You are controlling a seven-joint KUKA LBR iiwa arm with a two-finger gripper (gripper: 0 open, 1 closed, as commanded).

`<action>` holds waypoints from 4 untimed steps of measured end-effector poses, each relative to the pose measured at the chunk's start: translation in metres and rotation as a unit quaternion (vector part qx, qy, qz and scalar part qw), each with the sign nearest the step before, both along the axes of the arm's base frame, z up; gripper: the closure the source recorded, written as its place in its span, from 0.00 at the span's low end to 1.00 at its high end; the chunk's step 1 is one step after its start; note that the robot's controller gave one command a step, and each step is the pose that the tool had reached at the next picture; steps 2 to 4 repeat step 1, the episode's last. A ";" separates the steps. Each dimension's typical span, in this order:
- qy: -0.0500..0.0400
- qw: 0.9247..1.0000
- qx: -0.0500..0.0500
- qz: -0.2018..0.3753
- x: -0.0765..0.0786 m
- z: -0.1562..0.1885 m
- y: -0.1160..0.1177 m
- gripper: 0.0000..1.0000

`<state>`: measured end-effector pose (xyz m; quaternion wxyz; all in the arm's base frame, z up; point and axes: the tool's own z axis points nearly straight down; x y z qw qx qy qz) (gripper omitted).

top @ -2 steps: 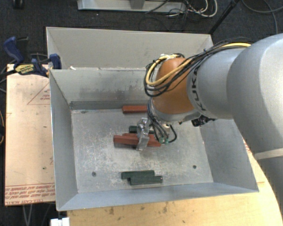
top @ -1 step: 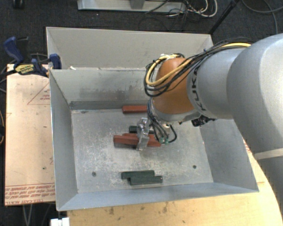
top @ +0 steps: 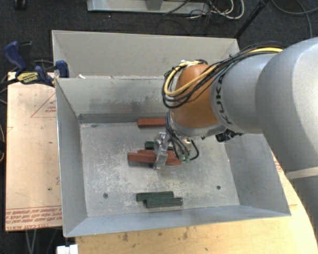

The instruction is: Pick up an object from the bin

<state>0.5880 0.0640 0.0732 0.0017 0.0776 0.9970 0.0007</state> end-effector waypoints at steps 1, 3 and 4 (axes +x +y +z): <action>0.000 1.000 0.000 0.000 0.000 0.004 0.000 1.00; 0.000 1.000 0.000 0.000 0.000 0.004 0.000 1.00; 0.000 1.000 0.000 0.000 0.000 0.004 0.000 1.00</action>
Offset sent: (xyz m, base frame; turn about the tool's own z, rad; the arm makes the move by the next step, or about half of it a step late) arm -0.0002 0.0001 0.0710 0.0000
